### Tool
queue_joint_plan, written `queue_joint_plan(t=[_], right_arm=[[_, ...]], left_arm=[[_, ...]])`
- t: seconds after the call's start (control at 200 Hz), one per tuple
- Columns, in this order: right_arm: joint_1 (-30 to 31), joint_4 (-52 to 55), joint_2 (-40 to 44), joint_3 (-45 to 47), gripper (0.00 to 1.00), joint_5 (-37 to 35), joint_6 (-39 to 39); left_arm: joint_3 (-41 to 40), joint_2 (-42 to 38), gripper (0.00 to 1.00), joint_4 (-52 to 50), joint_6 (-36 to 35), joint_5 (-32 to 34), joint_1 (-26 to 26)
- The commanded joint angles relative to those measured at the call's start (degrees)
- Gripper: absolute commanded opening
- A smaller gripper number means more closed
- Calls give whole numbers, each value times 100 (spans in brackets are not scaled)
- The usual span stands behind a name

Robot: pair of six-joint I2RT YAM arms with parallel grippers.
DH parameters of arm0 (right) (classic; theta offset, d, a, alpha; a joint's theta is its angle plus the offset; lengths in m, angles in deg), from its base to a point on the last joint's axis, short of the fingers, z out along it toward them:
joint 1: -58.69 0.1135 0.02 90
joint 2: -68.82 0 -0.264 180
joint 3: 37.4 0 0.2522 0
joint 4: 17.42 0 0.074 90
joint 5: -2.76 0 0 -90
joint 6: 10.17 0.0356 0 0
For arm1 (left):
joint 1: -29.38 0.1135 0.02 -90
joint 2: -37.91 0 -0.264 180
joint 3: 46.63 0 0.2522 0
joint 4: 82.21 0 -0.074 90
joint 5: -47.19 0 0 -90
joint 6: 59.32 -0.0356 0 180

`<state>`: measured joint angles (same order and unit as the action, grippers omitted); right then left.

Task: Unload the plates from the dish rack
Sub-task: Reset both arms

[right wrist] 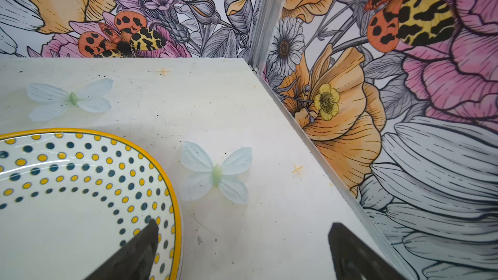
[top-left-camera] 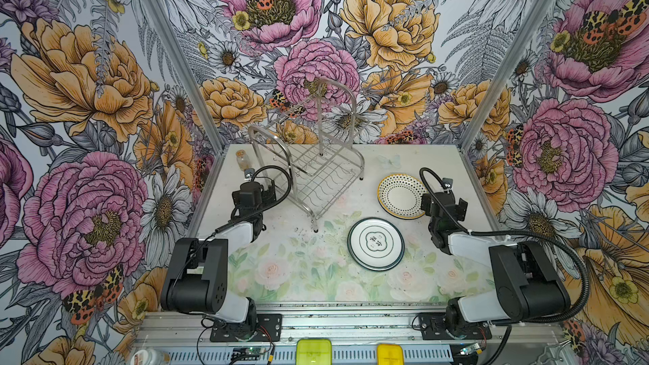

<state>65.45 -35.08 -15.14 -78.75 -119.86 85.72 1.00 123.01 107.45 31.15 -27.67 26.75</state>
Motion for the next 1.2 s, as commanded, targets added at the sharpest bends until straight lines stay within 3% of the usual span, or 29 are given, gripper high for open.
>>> queue_joint_plan(t=[0.0,0.195,0.395,0.49,0.575,0.641,0.706,0.876,1.196], right_arm=[[-29,-1141,-226,139,100,226,-209],[-48,-1428,-100,384,100,703,-321],[-191,-2569,-28,1061,100,1653,-478],[-311,-3163,-449,1150,100,2069,-548],[-360,-2620,-326,984,100,2067,-428],[-343,-2674,-403,957,100,1656,-307],[-347,-2932,-395,1074,100,1573,-281],[-293,-2972,-399,1095,100,1136,-180],[-229,-2718,-437,931,100,1267,-328]], left_arm=[[-565,63,99,1548,-122,-250,107],[-782,115,99,2025,-104,95,18],[-812,123,99,2089,-82,163,17],[-1003,116,99,2400,-15,167,57],[-1398,506,99,3633,-80,174,62],[-1275,275,99,2962,-63,253,-16],[-1357,418,99,3396,-86,233,2],[-1330,389,99,3278,-79,273,-11],[-1334,392,99,3305,-72,282,-17]])
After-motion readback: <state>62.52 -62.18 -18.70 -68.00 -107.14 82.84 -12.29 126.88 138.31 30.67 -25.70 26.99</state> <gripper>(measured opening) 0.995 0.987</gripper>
